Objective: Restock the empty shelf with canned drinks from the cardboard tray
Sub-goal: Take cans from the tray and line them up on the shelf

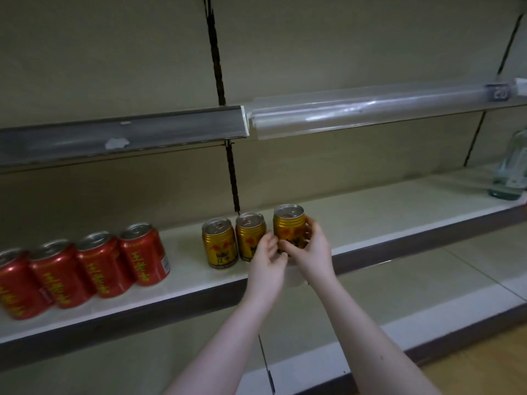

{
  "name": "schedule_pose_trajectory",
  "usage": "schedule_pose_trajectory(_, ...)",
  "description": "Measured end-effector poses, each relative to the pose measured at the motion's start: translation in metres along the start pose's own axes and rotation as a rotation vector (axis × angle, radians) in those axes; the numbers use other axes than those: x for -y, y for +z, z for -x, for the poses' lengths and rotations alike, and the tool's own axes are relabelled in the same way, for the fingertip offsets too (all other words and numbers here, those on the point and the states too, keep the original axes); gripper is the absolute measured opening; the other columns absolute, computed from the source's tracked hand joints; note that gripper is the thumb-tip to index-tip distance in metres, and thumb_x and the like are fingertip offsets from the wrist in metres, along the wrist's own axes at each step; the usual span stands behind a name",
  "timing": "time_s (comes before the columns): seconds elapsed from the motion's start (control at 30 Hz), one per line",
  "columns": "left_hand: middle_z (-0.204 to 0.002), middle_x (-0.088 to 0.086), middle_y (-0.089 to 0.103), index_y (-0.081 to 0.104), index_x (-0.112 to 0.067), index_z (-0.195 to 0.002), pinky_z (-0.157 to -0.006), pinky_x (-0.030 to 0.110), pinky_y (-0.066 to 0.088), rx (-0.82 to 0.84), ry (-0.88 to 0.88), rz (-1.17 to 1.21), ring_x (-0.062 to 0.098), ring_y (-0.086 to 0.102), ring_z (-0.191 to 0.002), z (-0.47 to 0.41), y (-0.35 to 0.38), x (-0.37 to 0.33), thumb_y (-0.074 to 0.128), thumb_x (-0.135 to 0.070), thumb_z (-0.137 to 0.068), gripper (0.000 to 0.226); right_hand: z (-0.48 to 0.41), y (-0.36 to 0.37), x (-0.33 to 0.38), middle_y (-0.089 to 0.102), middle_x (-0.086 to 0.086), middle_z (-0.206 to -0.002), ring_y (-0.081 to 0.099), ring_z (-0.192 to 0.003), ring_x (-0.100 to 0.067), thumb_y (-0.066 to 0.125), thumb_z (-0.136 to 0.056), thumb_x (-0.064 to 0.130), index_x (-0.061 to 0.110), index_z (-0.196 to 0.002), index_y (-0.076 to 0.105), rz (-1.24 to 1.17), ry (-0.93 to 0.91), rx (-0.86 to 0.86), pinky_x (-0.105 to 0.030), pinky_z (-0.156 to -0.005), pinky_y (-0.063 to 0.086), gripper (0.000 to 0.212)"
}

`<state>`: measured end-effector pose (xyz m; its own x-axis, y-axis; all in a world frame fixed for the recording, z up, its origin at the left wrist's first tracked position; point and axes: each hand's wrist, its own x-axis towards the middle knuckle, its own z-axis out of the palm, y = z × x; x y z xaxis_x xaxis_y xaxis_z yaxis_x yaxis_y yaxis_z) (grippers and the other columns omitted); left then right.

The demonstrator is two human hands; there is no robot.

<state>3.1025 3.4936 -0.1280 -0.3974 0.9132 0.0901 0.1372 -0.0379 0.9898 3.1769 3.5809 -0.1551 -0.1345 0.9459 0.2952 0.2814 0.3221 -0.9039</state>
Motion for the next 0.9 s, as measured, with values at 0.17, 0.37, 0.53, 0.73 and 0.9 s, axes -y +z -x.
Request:
schedule_pose_trajectory(0.17,-0.147,0.004,0.038,0.029,-0.016,-0.144,-0.108,0.029,0.033,-0.007,-0.036,-0.032,0.016,0.038,-0.135,-0.013,0.002,0.004,0.049,-0.005,-0.093,0.056,-0.01,0.01,-0.007,0.056,-0.008,-0.127,0.055,-0.116,-0.023,0.078,-0.071,0.022,0.015,-0.137,0.039,0.053,0.028,0.024,-0.034,-0.095,0.047,0.077)
schedule_pose_trajectory(0.37,-0.148,0.004,0.037,0.03,-0.014,-0.144,-0.108,0.026,0.031,0.004,-0.052,-0.059,0.015,0.037,-0.135,-0.019,0.004,0.009,0.049,-0.004,-0.093,0.055,-0.019,0.015,-0.008,0.06,-0.007,-0.122,0.059,-0.11,-0.025,0.077,-0.071,0.023,0.015,-0.134,0.042,0.091,0.04,0.065,-0.034,-0.089,0.049,0.072)
schedule_pose_trajectory(0.53,-0.147,0.005,0.039,0.031,-0.012,-0.143,-0.109,0.027,0.031,-0.018,-0.061,-0.052,0.016,0.038,-0.135,-0.022,0.003,0.012,0.048,-0.002,-0.093,0.054,-0.019,0.016,-0.004,0.061,-0.01,-0.119,0.058,-0.109,-0.026,0.074,-0.073,0.022,0.012,-0.133,0.041,0.124,0.049,0.086,-0.026,-0.081,0.043,0.07)
schedule_pose_trajectory(0.73,-0.147,0.005,0.04,0.033,-0.012,-0.142,-0.108,0.027,0.031,-0.022,-0.05,-0.05,0.016,0.039,-0.134,-0.02,0.002,0.011,0.048,-0.003,-0.093,0.052,-0.016,0.014,0.001,0.055,-0.013,-0.129,0.053,-0.119,-0.03,0.074,-0.073,0.024,0.013,-0.143,0.027,0.177,0.074,0.112,-0.035,-0.09,0.045,0.084)
schedule_pose_trajectory(0.9,-0.143,0.002,0.043,0.038,-0.015,-0.138,-0.1,0.024,0.035,-0.032,-0.003,-0.063,0.015,0.042,-0.131,-0.012,0.0,0.005,0.053,-0.016,-0.093,0.048,-0.007,0.001,0.011,0.037,-0.009,-0.147,0.037,-0.136,-0.022,0.073,-0.077,0.018,0.016,-0.146,0.02,0.118,0.036,0.104,-0.029,-0.103,0.035,0.088)
